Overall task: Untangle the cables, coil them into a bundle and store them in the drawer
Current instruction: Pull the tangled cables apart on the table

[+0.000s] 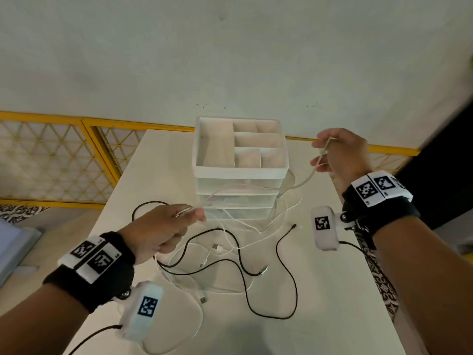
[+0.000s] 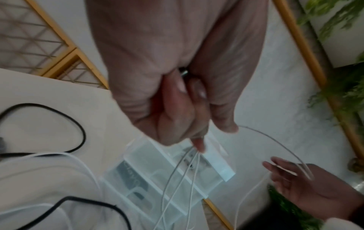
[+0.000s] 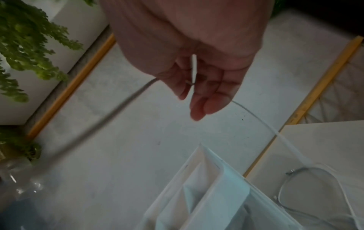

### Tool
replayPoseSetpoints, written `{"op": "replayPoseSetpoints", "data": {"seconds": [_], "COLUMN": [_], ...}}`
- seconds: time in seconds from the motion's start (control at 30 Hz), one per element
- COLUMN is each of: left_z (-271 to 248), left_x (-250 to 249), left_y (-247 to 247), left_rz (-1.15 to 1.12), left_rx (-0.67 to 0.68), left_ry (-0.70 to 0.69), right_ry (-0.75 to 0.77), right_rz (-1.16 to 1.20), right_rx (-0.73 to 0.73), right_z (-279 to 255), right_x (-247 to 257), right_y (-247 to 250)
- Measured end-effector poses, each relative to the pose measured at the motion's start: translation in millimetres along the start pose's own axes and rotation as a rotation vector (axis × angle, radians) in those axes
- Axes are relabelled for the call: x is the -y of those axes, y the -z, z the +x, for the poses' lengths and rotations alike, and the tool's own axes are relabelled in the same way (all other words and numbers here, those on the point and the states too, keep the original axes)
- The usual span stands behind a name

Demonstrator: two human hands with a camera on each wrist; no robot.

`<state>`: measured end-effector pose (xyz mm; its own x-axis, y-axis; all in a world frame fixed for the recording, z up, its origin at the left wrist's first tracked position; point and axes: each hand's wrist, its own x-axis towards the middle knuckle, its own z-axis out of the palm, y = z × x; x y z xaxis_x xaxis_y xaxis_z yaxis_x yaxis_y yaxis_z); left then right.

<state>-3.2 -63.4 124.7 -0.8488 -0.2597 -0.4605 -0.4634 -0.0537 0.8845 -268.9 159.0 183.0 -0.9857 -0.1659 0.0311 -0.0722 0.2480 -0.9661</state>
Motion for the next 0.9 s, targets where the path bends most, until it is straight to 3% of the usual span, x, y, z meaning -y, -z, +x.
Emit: {"op": "replayPoseSetpoints", "data": {"seconds": [0.1,0.17,0.23,0.3,0.33,0.4,0.47,0.53,0.6,0.63,0.77,0.83,0.9], "left_z": [-1.2,-1.7,-2.3,-3.2,-3.2,-2.9,0.7,3.7,2.8,0.0,-15.3,-17.5,-12.4], "left_x": [-14.3,-20.4,-23.6,-26.4,-28.4,-32.5,-38.3,-44.8,-52.0,-56.2,-71.6,-67.6,-51.2], "left_y": [-9.6,-15.2,-19.4,-22.7,-25.0,-31.4,-39.8,-49.1,-54.7,-55.0,-40.1,-27.6,-18.9], "left_rz": [-0.077,-0.080,-0.033,0.007,0.023,0.079,0.166,0.277,0.387,0.414,0.270,0.319,0.518], "left_rx": [-0.033,-0.051,-0.077,-0.107,-0.117,-0.118,-0.087,-0.043,-0.030,-0.042,-0.055,0.000,0.066], "left_ry": [-0.117,-0.143,-0.160,-0.171,-0.178,-0.190,-0.204,-0.257,-0.351,-0.399,-0.482,-0.430,-0.325], "right_ry": [0.065,-0.045,-0.195,-0.151,-0.082,0.050,0.096,0.211,0.331,0.293,-0.144,-0.325,-0.414], "right_rz": [-0.038,-0.128,-0.386,-0.782,-0.853,-0.668,-0.367,-0.341,-0.473,-0.543,-0.751,-0.767,-0.678], "right_rx": [0.178,0.329,0.497,0.554,0.543,0.629,0.888,1.018,0.940,0.914,0.897,0.741,0.545], "right_z": [10.0,16.2,17.6,14.8,9.7,-14.0,-52.3,-80.4,-85.0,-79.5,-43.4,-23.4,-3.7], "right_x": [-3.2,-17.9,-41.3,-55.3,-54.3,-40.0,-12.8,-2.8,-14.6,-25.4,-83.4,-111.1,-125.7], "right_y": [-6.6,-7.4,-2.1,3.1,3.4,-3.7,-20.2,-41.0,-56.9,-58.4,-30.4,-11.1,5.3]}}
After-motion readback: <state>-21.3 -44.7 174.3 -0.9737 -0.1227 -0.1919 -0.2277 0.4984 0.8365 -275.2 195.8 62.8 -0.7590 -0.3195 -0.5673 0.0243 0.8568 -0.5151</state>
